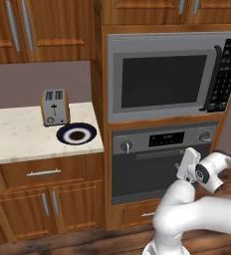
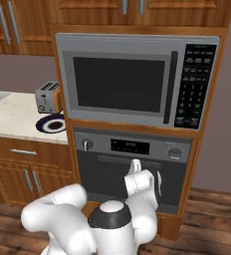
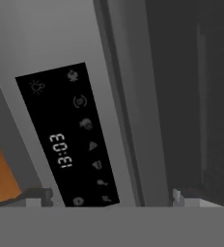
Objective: Take the baked cake out of the oven and place it on the plate for cooling. Then close the oven door.
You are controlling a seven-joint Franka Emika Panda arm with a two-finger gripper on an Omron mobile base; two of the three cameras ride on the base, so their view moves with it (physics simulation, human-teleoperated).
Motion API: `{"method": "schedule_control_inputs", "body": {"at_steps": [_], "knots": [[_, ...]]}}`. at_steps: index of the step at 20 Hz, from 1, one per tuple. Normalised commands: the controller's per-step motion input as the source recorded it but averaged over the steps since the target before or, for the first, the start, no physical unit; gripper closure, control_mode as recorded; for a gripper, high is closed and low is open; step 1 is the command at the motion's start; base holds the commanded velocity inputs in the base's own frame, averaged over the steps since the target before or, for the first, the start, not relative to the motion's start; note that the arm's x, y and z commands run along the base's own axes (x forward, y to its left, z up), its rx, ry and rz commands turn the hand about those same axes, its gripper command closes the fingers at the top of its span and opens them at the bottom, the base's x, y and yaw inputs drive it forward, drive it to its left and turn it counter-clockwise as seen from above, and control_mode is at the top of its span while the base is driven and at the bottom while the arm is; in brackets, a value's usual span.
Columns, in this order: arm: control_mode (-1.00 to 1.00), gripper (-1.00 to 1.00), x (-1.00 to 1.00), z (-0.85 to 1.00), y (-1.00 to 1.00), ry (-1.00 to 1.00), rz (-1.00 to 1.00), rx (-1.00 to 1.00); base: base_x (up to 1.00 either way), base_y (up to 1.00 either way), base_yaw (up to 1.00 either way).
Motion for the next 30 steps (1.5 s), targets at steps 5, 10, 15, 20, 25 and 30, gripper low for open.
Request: {"method": "schedule_control_inputs", "body": {"at_steps": [5, 10, 15, 20, 25, 30], "knots": [[-1.0, -1.0, 0.26, -0.2, 0.0, -0.01, 0.0, 0.0, 0.0, 0.0, 0.0], [-1.0, -1.0, 0.27, -0.15, 0.0, 0.0, 0.0, 0.0, 0.0, 0.0, 0.0], [-1.0, -1.0, 0.27, -0.12, 0.0, 0.0, 0.0, 0.0, 0.0, 0.0, 0.0], [-1.0, -1.0, 0.28, -0.03, 0.0, 0.0, 0.0, 0.0, 0.0, 0.0, 0.0], [-1.0, -1.0, 0.27, -0.05, 0.0, 0.0, 0.0, 0.0, 0.0, 0.0, 0.0], [-1.0, -1.0, 0.24, -0.08, 0.0, 0.0, 0.0, 0.0, 0.0, 0.0, 0.0]]}}
